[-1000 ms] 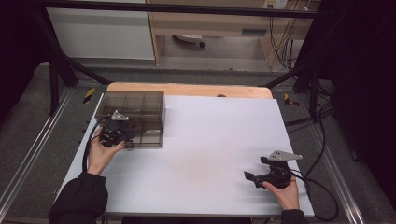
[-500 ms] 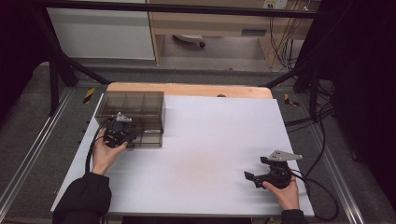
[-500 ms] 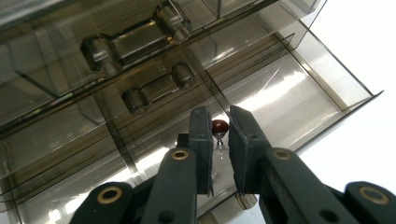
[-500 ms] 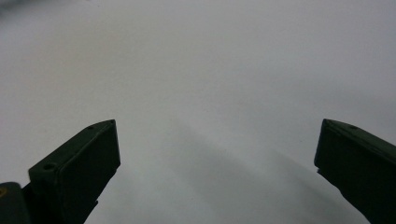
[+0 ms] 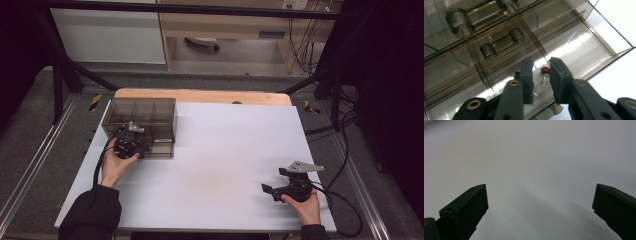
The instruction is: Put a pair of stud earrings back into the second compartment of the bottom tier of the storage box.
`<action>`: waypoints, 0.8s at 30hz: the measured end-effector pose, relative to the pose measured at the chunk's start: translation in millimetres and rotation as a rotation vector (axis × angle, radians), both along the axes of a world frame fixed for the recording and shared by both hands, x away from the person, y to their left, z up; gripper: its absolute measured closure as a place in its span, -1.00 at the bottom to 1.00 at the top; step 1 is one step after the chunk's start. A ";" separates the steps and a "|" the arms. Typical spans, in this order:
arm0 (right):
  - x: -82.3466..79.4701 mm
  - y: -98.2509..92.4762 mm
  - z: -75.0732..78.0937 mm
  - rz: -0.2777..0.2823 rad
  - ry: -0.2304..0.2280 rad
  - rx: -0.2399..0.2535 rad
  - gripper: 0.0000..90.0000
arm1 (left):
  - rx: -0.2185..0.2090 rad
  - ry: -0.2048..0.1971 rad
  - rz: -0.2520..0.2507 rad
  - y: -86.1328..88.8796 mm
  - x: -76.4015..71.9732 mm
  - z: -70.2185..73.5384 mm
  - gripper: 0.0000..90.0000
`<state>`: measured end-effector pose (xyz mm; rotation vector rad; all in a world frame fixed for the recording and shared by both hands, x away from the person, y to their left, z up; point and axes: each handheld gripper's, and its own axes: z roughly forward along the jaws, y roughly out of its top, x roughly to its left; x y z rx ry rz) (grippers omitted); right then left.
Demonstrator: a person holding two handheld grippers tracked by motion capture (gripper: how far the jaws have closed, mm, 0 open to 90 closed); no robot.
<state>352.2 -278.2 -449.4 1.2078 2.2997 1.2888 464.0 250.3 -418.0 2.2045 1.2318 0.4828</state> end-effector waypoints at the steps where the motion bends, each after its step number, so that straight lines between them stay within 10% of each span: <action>1: 0.0 -0.1 0.1 0.001 0.001 0.000 -0.98 | -0.007 -0.002 0.004 0.8 -0.6 0.7 0.53; 24: 0.1 -0.6 0.3 0.000 -0.001 0.000 -0.98 | -0.062 -0.067 -0.008 2.2 -26.5 23.5 -0.44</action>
